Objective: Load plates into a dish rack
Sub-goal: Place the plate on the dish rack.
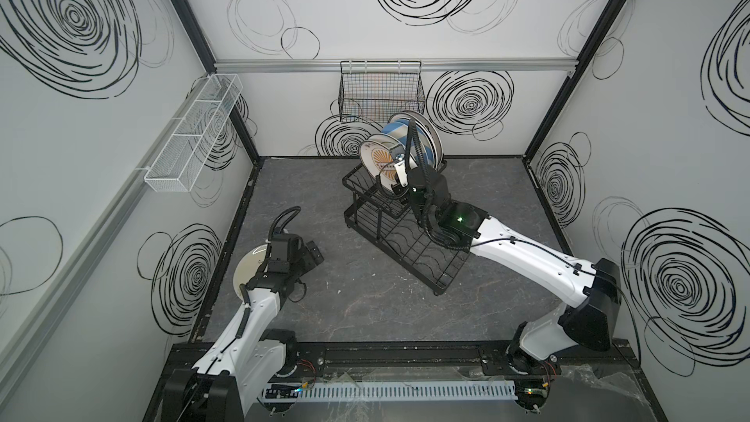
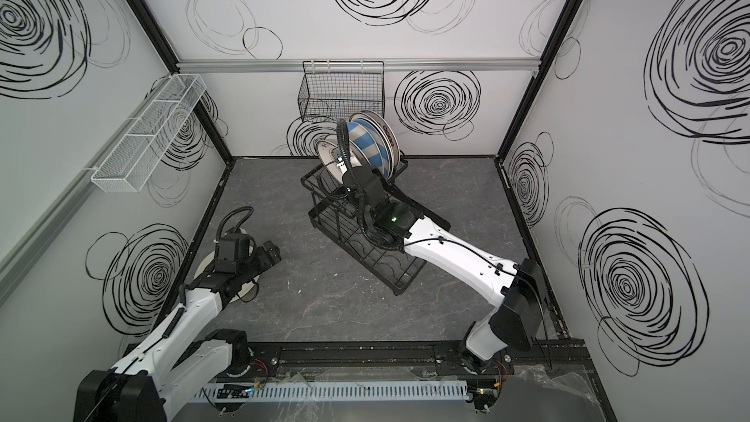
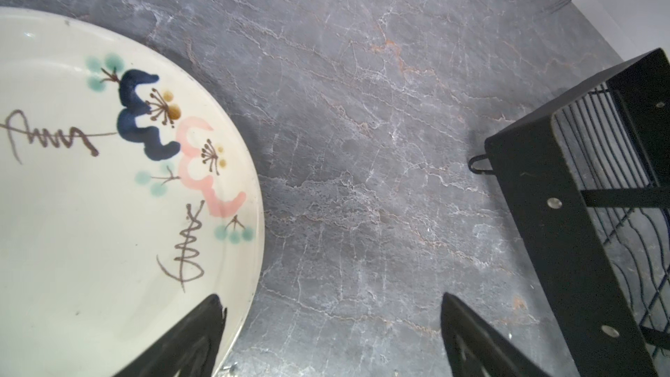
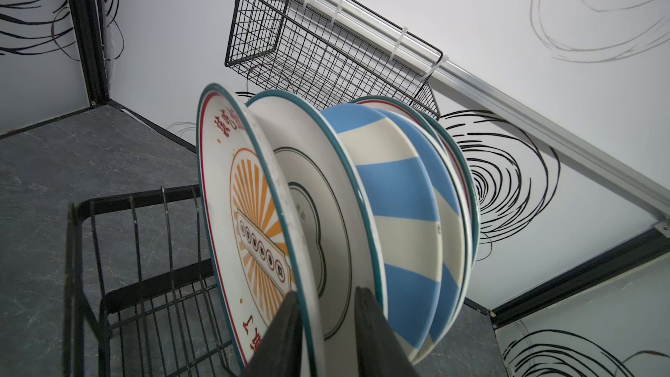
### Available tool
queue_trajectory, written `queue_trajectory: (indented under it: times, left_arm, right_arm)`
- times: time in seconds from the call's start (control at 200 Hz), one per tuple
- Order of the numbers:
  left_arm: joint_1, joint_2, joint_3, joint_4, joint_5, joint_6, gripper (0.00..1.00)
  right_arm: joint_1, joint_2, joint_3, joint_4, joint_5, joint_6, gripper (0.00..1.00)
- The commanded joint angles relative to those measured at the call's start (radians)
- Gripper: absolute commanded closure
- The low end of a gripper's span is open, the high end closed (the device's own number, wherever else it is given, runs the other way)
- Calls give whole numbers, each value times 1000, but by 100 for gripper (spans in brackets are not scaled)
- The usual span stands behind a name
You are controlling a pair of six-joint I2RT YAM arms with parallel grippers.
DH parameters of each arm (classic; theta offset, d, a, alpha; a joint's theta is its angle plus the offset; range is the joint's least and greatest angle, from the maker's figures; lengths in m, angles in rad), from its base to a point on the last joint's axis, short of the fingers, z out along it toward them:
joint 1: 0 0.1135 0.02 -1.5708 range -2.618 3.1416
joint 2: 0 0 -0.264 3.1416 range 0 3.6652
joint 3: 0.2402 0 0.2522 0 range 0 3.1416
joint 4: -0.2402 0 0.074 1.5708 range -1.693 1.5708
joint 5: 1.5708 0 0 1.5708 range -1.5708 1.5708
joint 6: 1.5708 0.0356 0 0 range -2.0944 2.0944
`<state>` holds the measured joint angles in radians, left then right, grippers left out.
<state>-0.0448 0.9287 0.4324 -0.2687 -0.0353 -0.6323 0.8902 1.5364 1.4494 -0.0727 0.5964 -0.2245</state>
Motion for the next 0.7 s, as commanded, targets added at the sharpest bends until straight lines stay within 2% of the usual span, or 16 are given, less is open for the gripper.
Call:
queue_trajectory:
  times: [0.0, 0.115, 0.265, 0.45, 0.695]
  left_arm:
    - [0, 5, 39, -10, -32, 2, 4]
    - [0, 16, 58, -27, -52, 5, 4]
    - [-6, 31, 86, -50, -83, 11, 4]
    - [-19, 39, 95, -74, -127, 19, 4]
    - [-44, 46, 39, -54, -124, -14, 4]
  right_arm:
    - [-6, -4, 70, -59, -22, 22, 60]
    - [-12, -36, 124, -115, -88, 68, 40]
    - [-21, -111, 162, -168, -190, 128, 24]
    - [-66, -235, 134, -201, -393, 208, 17]
    - [-189, -414, -48, -176, -699, 315, 11]
